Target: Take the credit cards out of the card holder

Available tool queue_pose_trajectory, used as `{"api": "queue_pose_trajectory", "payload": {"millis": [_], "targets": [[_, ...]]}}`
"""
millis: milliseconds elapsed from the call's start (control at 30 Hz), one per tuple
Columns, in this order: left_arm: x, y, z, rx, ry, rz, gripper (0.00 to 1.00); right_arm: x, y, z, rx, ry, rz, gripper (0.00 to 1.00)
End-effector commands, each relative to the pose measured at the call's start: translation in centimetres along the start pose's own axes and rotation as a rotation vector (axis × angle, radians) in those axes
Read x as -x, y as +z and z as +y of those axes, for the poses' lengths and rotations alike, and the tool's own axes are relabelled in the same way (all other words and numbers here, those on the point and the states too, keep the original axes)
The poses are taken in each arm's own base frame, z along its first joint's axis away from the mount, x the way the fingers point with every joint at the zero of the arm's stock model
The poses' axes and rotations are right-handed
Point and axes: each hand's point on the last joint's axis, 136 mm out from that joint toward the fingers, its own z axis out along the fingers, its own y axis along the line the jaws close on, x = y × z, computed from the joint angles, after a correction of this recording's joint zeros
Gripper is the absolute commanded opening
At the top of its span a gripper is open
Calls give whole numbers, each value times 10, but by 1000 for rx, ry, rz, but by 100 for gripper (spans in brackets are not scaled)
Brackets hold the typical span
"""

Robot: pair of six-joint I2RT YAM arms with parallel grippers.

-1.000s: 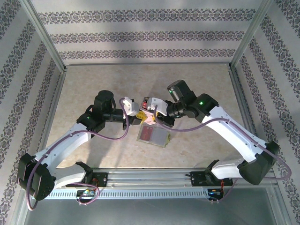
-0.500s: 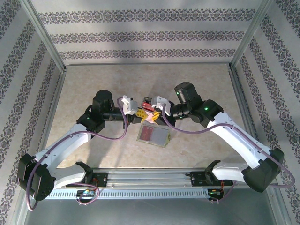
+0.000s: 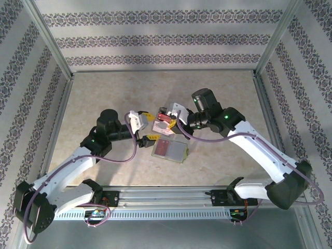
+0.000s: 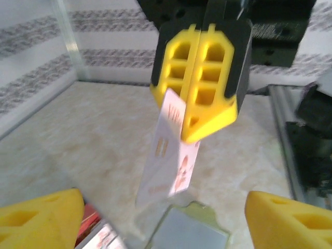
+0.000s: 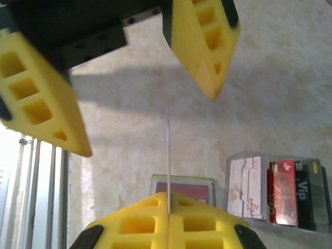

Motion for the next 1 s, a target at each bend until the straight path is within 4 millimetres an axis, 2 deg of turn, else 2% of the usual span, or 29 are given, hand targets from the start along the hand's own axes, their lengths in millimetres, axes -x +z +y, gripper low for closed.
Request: {"api": "queue_pose_trajectory", "payload": {"millis": [0, 200, 433, 733, 967], "targets": [[-16, -19, 39, 291, -48, 31, 91, -5, -1, -19, -83, 53, 79, 0], [-57, -68, 64, 627, -249, 64, 98, -12, 10, -48, -179, 117, 214, 0], [-97, -109, 63, 822, -457, 56, 98, -26, 39, -67, -194, 145, 387, 0], [-126, -122, 66, 919, -498, 141, 99, -46, 80, -77, -142, 122, 569, 0], [-129, -116, 62, 877, -472, 178, 99, -64, 101, -85, -93, 179, 707, 0]]}}
